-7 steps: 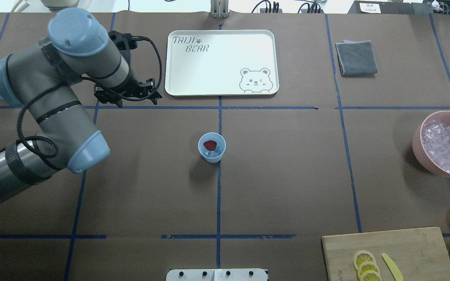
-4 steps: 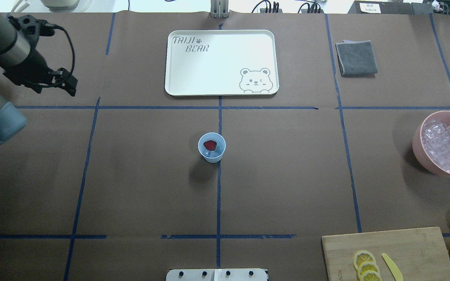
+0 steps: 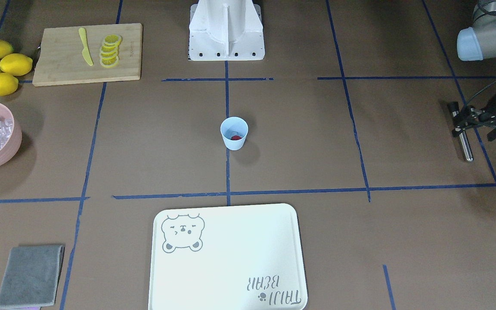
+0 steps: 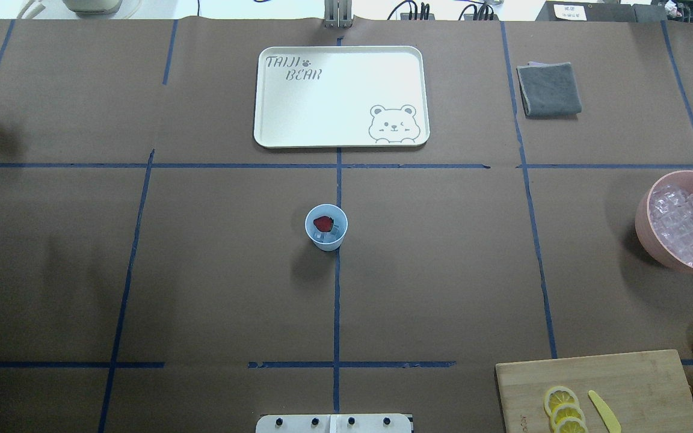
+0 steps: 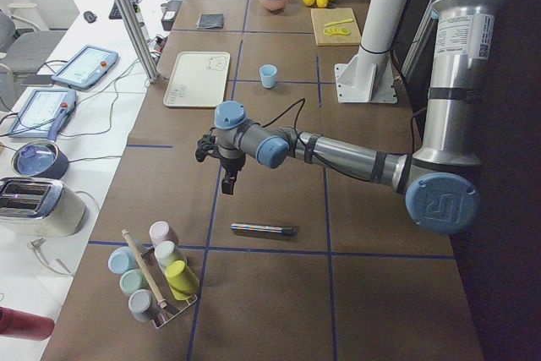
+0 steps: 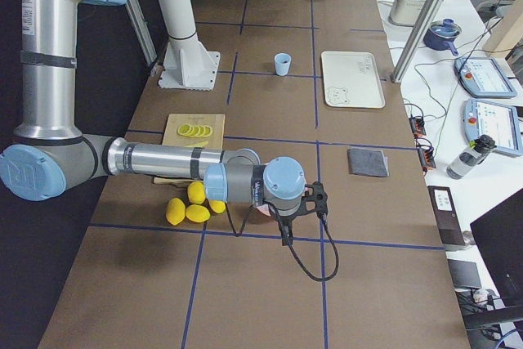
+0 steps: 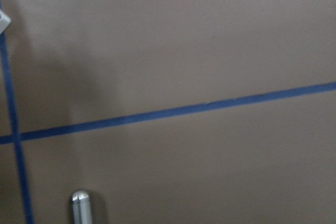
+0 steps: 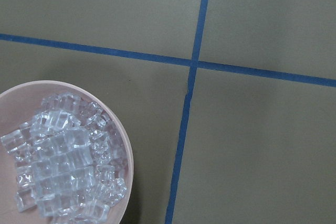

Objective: Mash ice and strawberries in cup

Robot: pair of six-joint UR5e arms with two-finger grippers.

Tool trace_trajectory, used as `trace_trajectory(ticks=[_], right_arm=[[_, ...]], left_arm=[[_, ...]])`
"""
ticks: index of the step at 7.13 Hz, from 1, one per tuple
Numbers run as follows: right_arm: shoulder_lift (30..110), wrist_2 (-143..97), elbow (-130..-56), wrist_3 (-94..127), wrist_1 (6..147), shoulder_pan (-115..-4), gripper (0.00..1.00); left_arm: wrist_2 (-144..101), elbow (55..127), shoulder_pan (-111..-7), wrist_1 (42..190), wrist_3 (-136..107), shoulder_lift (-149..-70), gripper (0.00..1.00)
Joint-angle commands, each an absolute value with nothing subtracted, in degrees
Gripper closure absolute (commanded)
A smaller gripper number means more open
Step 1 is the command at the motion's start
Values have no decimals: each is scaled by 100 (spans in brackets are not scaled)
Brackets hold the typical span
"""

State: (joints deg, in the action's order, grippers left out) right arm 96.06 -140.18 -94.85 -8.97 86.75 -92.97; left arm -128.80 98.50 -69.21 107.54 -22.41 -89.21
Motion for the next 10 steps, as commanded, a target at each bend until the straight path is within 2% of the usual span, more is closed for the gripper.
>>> trace_trajectory(ticks=[1,4,6,8,10], right_arm=[[9606,-14010,-9501,-896,8675,-9299,1],[9589,-14010,-9501,-888,8666,-9299,1],[9589,-14010,-9501,-896,8666,-9299,1],[9563,-14010,-9510,-888,8666,-9299,1],[9562,-14010,-9519,-888,8666,-9299,1]], left_arm=[[-12911,9634,-6996,11745,-3129,-8500,0],[-12279,8731,-6716,13154,-3823,-8385,0],[-11920,8631,-6278,13271,-4154,-8402,0],[-11909,8124,-6179,13910,-4280,-8402,0],[-11953,8060,-6144,14045,-4298,-8411,0]])
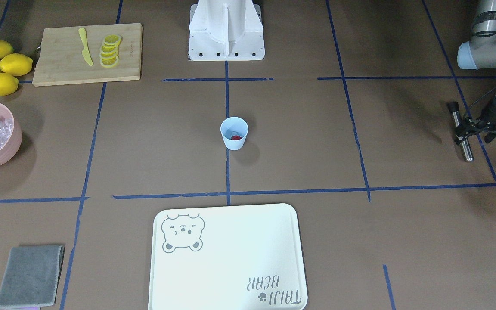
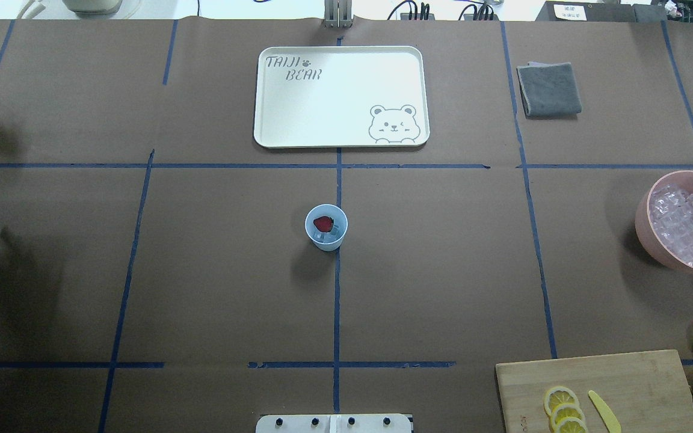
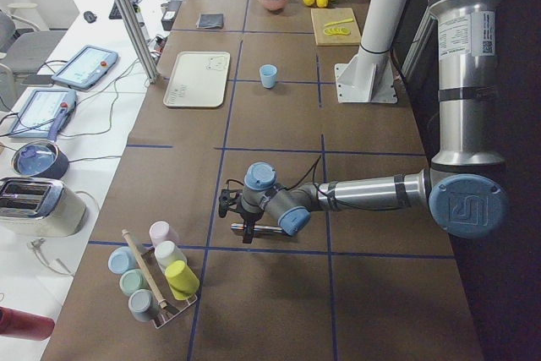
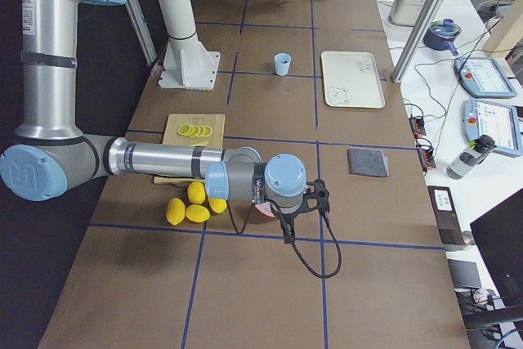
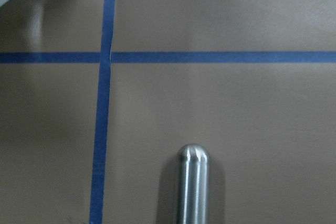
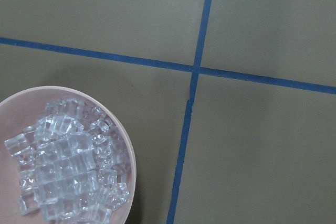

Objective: Mash ice and strawberries in cup

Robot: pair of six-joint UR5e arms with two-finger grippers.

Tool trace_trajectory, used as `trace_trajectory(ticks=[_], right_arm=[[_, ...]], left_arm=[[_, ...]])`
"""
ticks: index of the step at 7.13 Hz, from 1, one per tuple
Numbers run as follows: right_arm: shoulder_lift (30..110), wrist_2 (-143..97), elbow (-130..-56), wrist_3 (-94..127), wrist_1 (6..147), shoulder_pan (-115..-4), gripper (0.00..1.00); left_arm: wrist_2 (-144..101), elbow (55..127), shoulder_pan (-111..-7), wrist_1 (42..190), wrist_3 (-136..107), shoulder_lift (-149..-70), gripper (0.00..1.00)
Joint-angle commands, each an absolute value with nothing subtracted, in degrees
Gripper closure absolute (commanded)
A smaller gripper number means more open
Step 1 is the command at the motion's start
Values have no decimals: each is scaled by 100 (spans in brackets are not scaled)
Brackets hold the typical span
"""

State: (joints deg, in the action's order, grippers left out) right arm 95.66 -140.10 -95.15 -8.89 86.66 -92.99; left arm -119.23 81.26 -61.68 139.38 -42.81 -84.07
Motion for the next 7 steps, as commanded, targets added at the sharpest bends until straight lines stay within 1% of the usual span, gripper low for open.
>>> trace_trajectory(ticks=[1,7], right_arm=[[9562,-14010,-9510,-896,8666,-9299,1],[9562,-14010,-9519,-896,8666,-9299,1]], left_arm=[[-11979,8060,-6135,14062,-4298,-8411,0],[-11979,7945,-5959,14221,-4280,-8411,0]])
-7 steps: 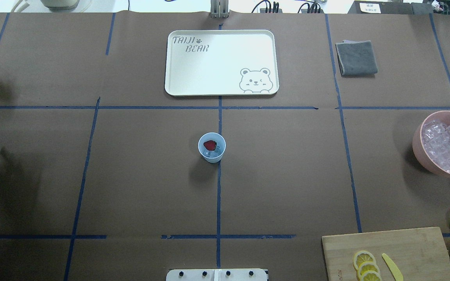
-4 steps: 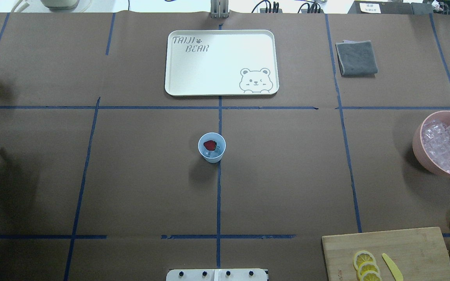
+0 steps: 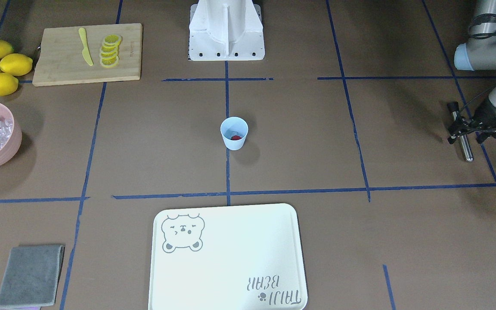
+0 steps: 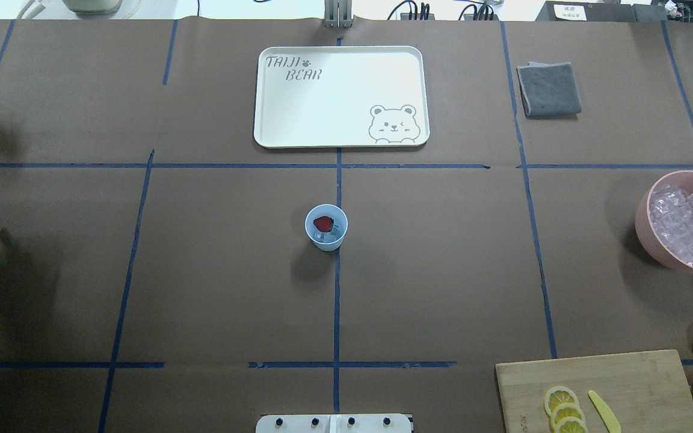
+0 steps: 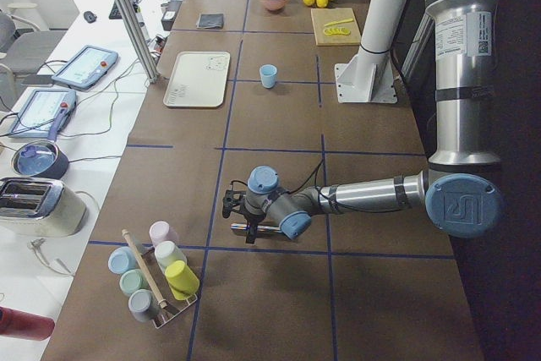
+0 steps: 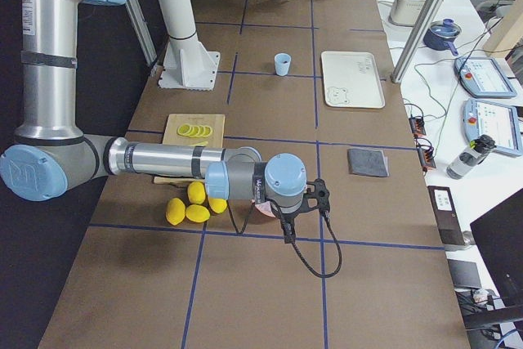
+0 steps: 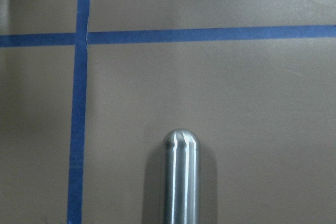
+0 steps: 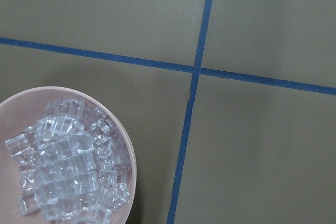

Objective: Mash ice and strawberries in cup

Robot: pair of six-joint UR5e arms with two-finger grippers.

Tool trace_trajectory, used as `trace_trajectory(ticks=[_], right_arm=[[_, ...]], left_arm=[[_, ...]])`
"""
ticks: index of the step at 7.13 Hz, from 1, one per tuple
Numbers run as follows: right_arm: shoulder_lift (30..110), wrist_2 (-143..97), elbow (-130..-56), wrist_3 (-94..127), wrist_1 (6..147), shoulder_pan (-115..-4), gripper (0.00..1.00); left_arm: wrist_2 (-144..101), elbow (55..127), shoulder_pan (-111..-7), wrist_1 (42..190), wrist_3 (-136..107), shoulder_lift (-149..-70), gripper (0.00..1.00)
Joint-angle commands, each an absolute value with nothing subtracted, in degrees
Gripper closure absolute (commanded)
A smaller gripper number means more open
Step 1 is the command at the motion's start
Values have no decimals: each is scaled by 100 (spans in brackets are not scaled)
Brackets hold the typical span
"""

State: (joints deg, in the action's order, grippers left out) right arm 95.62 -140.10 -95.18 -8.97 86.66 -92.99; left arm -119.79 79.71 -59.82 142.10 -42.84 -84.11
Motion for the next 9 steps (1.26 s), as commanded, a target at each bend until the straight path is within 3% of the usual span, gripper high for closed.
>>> trace_trajectory(ticks=[1,2,4,6,7,9], right_arm=[[9562,-14010,-9527,-896,8666,-9299,1],[9562,-14010,-9527,-896,8666,-9299,1],[9562,-14010,-9536,-896,8666,-9299,1],[9562,-14010,-9536,-896,8666,-9325,1],[9562,-14018,-9571,-896,8666,-9343,1],[9562,-14010,-9650,-888,8675,-9404,1]], left_arm=[[-11979,7937,-5959,14221,-4272,-8411,0],[-11979,7945,-5959,14229,-4271,-8411,16],[-11979,7954,-5959,14326,-4210,-8367,58],[-11997,8050,-6003,14317,-4210,-8350,93],[-12336,8164,-6020,14256,-4210,-8332,100],[-12831,8707,-6587,14264,-4184,-8358,100]])
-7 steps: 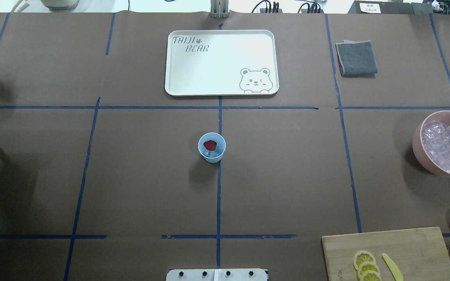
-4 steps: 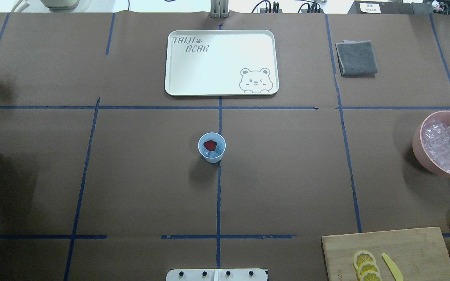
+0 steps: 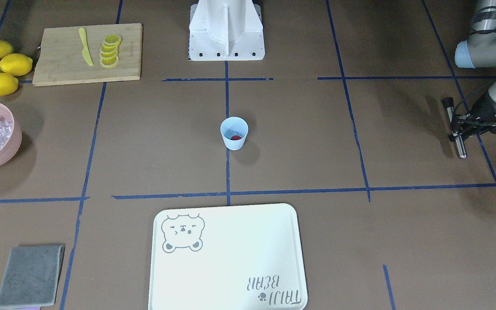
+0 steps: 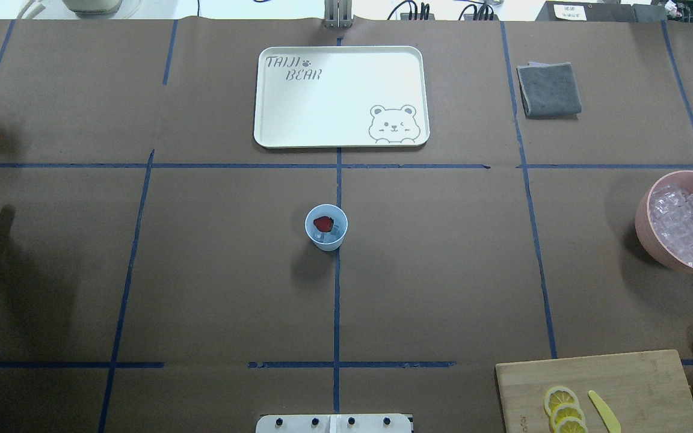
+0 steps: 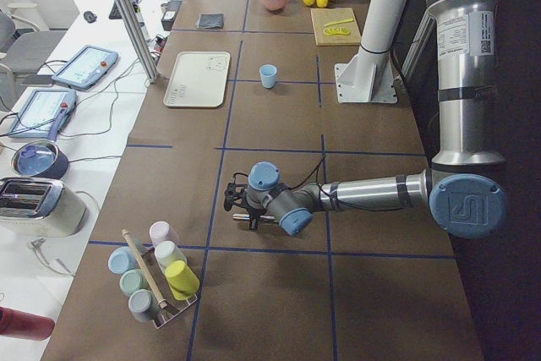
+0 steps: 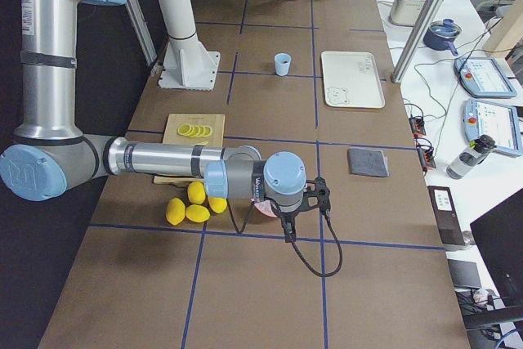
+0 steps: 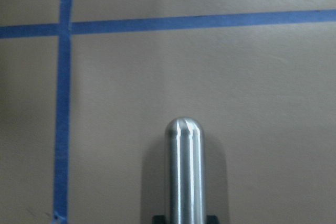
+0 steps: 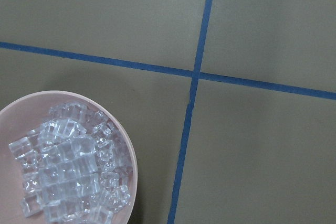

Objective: Mash ice and strawberries in cup

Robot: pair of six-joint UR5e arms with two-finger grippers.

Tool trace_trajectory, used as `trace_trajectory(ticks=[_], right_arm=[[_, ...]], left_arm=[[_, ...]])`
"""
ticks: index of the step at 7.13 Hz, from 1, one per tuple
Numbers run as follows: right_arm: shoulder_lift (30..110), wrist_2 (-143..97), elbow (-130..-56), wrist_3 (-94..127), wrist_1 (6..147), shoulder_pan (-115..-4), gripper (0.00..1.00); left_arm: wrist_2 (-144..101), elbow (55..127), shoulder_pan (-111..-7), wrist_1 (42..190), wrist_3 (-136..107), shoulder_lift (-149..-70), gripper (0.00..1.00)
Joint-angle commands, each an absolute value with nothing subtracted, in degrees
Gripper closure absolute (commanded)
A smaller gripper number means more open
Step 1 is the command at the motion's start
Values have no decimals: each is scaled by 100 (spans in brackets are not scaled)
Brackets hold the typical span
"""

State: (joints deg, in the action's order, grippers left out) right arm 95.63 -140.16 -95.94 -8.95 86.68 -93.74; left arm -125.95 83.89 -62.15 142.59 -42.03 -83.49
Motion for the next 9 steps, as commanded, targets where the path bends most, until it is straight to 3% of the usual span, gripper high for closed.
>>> trace_trajectory(ticks=[1,4,6,9], right_arm=[[9562,-14001,-9729,-870,8701,-9404,1],[9571,-13922,-10054,-826,8745,-9448,1],[9580,-13913,-10081,-826,8745,-9448,1],[9668,-13913,-10090,-826,8754,-9448,1]], left_arm=[[-12832,9180,-6722,14273,-3827,-8367,100],[-12151,10656,-6671,14239,-3655,-8533,100],[-11919,11055,-6549,14273,-4268,-9234,100],[-9536,11803,-5234,14482,-4667,-9755,100]])
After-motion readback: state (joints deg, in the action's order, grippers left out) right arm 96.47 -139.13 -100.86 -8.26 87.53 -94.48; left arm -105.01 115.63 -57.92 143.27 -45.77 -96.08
